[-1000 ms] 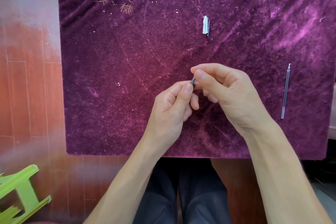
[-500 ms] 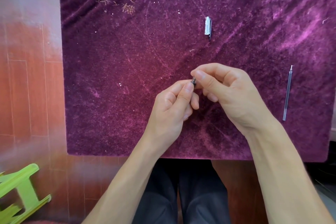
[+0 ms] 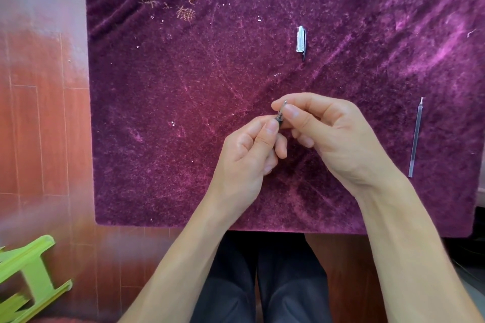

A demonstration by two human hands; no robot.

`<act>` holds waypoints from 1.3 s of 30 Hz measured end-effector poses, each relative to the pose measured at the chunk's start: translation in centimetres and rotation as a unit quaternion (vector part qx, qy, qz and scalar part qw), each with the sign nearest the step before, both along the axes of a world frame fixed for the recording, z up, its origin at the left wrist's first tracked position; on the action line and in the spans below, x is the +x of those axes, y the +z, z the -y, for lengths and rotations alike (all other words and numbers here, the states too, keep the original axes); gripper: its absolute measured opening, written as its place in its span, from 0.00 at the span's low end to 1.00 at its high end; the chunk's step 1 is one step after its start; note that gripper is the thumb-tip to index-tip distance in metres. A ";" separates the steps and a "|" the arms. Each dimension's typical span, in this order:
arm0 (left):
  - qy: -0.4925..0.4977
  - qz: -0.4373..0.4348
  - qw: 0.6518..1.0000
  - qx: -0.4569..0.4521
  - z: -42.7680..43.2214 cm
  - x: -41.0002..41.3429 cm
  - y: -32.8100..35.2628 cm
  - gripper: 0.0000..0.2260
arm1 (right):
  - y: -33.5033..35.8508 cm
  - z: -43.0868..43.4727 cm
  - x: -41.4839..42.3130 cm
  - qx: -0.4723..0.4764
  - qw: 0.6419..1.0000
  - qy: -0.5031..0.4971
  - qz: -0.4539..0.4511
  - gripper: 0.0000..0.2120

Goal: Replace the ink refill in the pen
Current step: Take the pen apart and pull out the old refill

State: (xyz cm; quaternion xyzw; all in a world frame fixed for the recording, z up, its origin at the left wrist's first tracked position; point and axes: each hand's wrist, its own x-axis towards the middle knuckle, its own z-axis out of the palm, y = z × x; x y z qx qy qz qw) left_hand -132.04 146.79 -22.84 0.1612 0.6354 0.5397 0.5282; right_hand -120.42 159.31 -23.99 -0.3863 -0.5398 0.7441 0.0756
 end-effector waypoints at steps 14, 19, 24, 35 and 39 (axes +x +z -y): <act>0.010 0.015 1.000 0.009 -0.2 0.2 -0.5 0.15 | 0.2 -0.4 -0.4 0.014 0.999 -0.040 -0.012 0.03; 0.018 0.023 1.000 0.011 -0.3 0.2 -0.6 0.14 | 0.5 -0.6 -0.5 0.016 0.999 -0.044 -0.006 0.04; 0.019 0.024 0.999 0.009 -0.4 0.1 -0.6 0.14 | 0.3 -1.0 -0.6 0.005 0.998 -0.070 -0.006 0.05; 0.039 0.032 0.999 -0.001 -1.1 0.1 -0.5 0.13 | -0.5 -4.2 -1.5 0.137 0.972 -0.185 0.054 0.02; 0.042 0.025 0.999 -0.005 -1.5 -0.2 -0.6 0.13 | -1.3 -6.3 -2.6 0.225 0.952 -0.184 0.098 0.03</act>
